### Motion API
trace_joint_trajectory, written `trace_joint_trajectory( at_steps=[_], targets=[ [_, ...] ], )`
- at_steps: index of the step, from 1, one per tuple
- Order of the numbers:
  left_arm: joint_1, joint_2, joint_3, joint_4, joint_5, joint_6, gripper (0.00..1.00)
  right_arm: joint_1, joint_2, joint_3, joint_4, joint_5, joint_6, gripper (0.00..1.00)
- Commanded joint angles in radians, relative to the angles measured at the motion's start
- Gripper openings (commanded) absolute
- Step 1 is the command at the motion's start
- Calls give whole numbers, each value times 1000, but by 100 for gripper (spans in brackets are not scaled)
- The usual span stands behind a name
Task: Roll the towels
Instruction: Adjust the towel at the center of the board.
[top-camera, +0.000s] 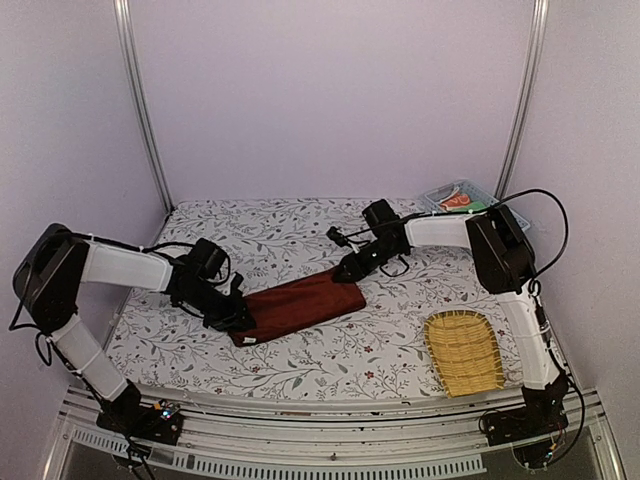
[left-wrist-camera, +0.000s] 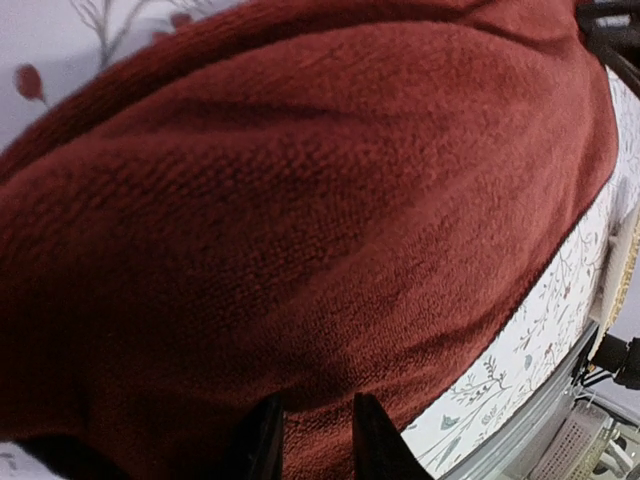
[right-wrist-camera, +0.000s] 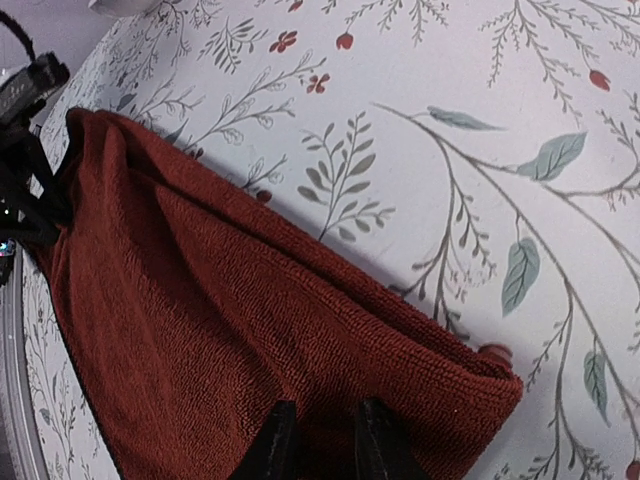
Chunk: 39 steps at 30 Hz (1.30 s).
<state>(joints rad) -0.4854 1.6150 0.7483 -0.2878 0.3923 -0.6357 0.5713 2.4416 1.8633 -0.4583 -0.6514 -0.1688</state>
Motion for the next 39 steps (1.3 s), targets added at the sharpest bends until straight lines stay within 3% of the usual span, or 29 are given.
trace_joint_trajectory(
  at_steps=[1, 8, 11, 14, 18, 24, 28, 33, 39],
  targets=[
    [60, 108, 121, -167, -101, 81, 28, -5, -78, -202, -95, 126, -41, 24],
    [65, 457, 641, -340, -187, 304, 30, 50, -315, -520, -102, 0, -38, 23],
    [64, 586, 877, -447, -230, 369, 31, 147, -353, -534, -133, -118, -71, 24],
    [53, 588, 1011, -520, -249, 386, 33, 199, -382, -476, -185, -231, -112, 26],
    [29, 446, 966, -480, -266, 366, 35, 179, -439, -421, -223, -241, -154, 32],
    [-13, 152, 633, -254, -206, 259, 37, 85, -404, -267, -217, -154, -165, 34],
    [-21, 65, 455, -45, -154, 201, 37, 62, -315, -167, -187, -125, -107, 34],
    [-10, 157, 479, 70, -134, 188, 36, 67, -211, -108, -180, -182, -79, 33],
    [-4, 387, 599, 193, 41, 169, 34, 76, -205, -193, -166, -219, -71, 32]
  ],
)
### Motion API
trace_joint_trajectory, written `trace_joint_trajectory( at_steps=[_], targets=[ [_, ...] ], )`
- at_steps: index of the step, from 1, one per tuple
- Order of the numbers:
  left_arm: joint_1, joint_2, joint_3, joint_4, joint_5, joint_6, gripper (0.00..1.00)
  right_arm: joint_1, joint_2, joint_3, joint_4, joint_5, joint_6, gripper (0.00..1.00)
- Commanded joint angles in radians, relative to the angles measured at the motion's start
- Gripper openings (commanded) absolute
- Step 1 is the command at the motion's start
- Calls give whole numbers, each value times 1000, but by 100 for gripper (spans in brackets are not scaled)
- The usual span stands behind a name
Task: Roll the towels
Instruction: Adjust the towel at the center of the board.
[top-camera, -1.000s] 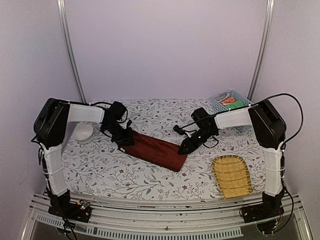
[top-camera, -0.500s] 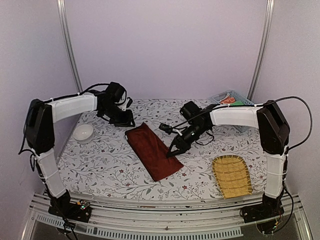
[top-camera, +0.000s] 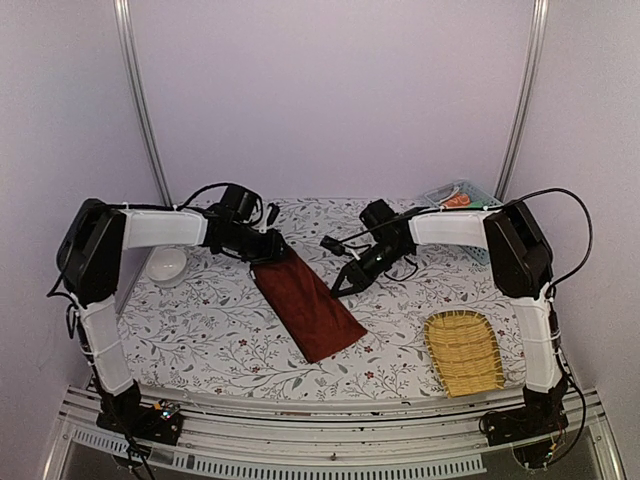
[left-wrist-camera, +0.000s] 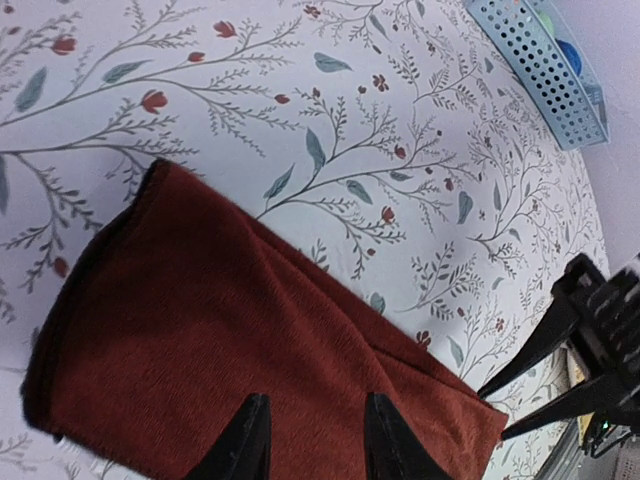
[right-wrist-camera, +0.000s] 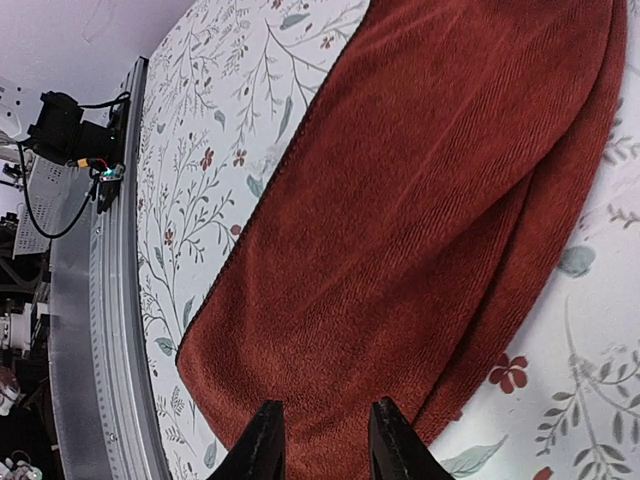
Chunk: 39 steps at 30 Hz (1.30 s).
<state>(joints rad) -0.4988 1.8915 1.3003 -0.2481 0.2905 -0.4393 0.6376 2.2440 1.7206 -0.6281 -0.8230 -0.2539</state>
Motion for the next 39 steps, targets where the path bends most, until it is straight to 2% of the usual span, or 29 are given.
trace_joint_trajectory(
  at_steps=[1, 5, 9, 15, 21, 26, 29, 34, 39],
  targets=[
    [11, 142, 60, 166, 167, -37, 34, 13, -13, -73, 11, -48, 17, 32],
    [34, 261, 120, 85, 131, -41, 33, 21, -22, -140, 15, -47, 21, 31],
    [89, 266, 32, 186, 124, -64, 32, 22, -15, -218, 48, -54, 31, 30],
    [135, 257, 11, 174, 48, -86, 33, 23, -3, -305, 77, -45, 55, 26],
    [124, 269, 50, 193, 113, -57, 34, 31, -11, -322, 71, -124, 68, 26],
    [110, 261, 79, 195, 175, -21, 35, 116, -55, -309, 45, -158, 45, 29],
    [92, 265, 125, 133, 189, 11, 35, 145, -55, -265, 13, -163, 15, 33],
    [50, 146, 92, 96, 115, 58, 35, 100, -101, -202, -34, -158, -4, 38],
    [12, -99, -101, 178, 51, -1, 36, 23, -125, -105, -52, -130, -15, 43]
  ],
)
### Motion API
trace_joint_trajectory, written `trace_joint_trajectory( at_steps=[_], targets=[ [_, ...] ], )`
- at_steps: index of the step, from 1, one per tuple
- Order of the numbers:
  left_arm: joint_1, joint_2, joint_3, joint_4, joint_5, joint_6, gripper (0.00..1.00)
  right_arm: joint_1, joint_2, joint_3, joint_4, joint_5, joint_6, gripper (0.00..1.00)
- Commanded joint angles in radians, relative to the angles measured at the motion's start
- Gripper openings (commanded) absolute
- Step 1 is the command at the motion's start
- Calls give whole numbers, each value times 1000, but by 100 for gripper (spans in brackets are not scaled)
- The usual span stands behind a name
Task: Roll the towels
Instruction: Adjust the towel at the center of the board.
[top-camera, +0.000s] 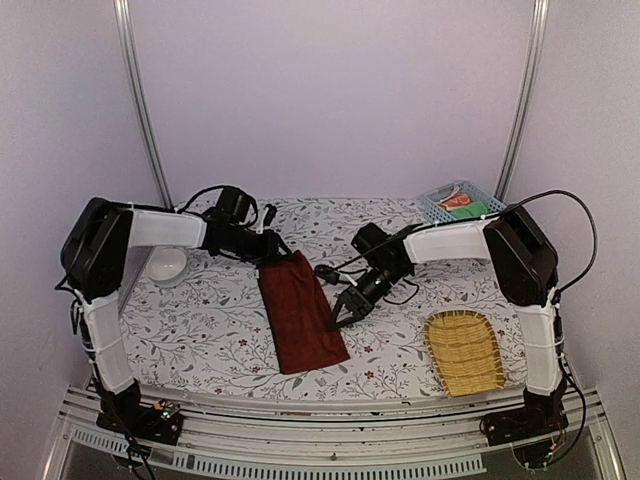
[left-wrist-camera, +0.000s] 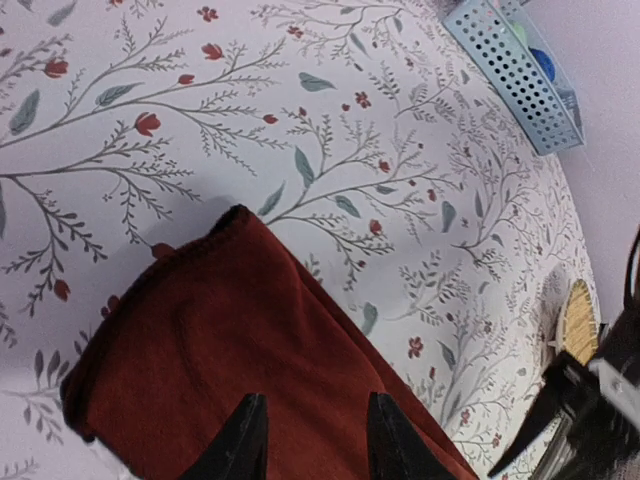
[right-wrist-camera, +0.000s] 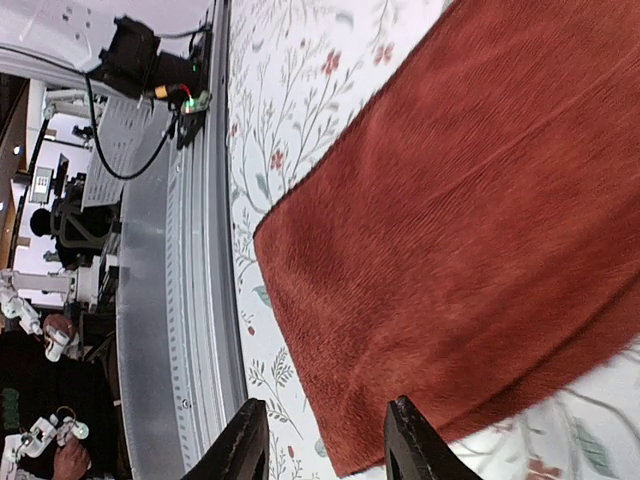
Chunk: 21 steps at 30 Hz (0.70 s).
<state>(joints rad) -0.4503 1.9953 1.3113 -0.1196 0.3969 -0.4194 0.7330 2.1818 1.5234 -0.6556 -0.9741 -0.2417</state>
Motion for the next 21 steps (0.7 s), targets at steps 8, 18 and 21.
trace_joint_trajectory(
  at_steps=[8, 18, 21],
  targets=[
    [-233, -503, -486, 152, -119, -155, 22, -86, 85, 349, 44, 24, 84, 39],
    [-444, -595, -805, 403, -93, -241, 0, -84, 368, 612, 191, -53, 333, 37],
    [-465, -511, -784, 451, -89, -254, 0, -72, 427, 650, 244, -68, 379, 38]
  ],
)
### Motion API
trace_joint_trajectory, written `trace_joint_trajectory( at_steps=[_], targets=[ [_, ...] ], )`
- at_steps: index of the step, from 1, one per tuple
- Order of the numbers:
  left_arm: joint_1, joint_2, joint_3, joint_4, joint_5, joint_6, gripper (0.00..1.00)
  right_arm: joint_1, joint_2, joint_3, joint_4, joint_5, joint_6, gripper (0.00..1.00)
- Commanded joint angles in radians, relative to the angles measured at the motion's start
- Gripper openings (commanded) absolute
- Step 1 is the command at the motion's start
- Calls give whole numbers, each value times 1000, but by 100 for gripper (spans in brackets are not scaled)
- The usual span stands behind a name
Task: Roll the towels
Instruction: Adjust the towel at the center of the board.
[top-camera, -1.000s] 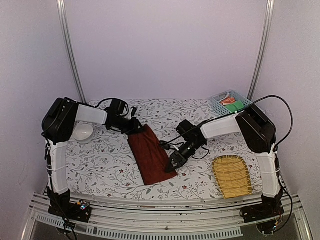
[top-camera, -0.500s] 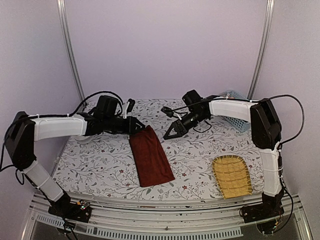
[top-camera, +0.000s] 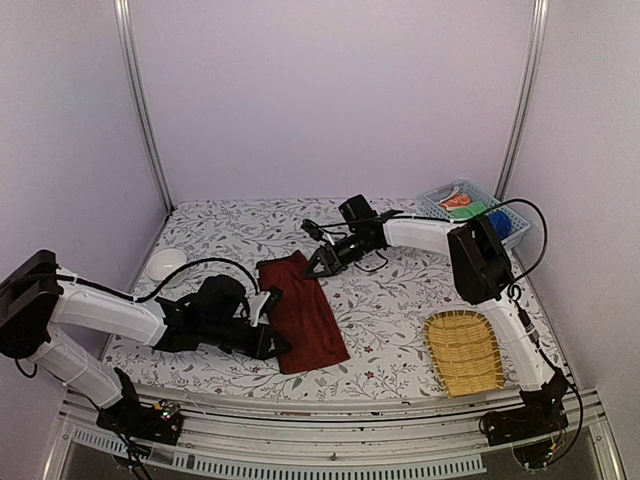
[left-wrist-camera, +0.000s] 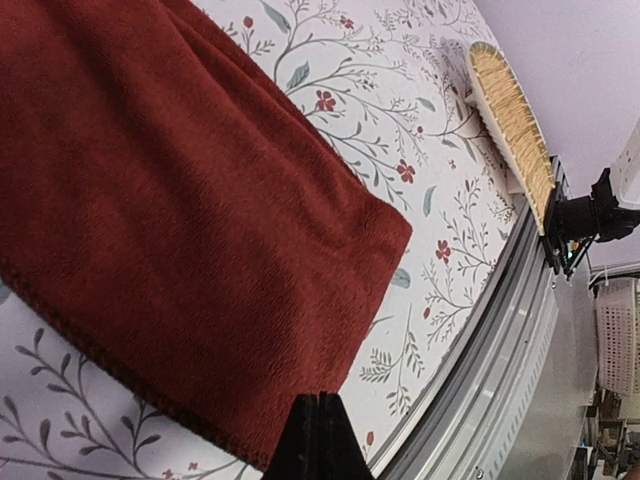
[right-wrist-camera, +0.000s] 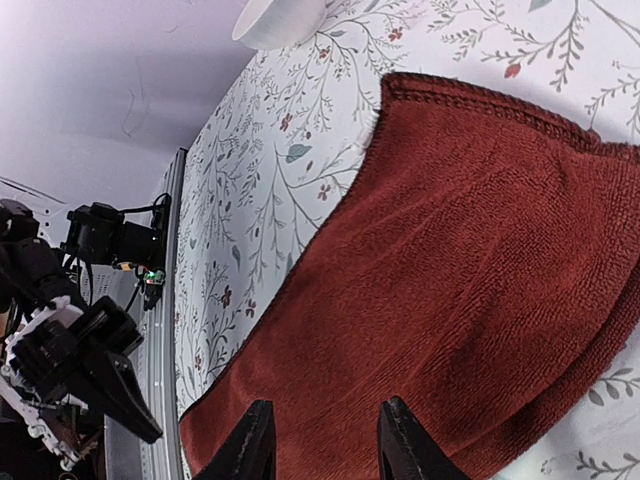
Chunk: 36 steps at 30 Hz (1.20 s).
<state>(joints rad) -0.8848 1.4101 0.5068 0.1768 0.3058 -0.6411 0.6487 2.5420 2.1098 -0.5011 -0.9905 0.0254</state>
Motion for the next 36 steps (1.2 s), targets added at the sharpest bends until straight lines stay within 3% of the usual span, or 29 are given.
trace_joint_trajectory(
  at_steps=[1, 7, 15, 28, 36],
  targets=[
    [-39, 108, 34, 164, 5, -34, 0, 12, 87, 80, 101, -49, 129, 38],
    [-81, 243, 71, 134, -9, -46, 0, -15, 194, 164, 177, 64, 240, 40],
    [-91, 230, 80, 55, -107, -45, 0, -75, 187, 116, 193, 253, 328, 42],
    [-21, 426, 338, -2, -110, 132, 3, -159, 131, 46, 155, 346, 287, 42],
    [-1, 467, 458, -45, -69, 211, 9, -187, 69, 1, 151, 305, 253, 46]
  ],
)
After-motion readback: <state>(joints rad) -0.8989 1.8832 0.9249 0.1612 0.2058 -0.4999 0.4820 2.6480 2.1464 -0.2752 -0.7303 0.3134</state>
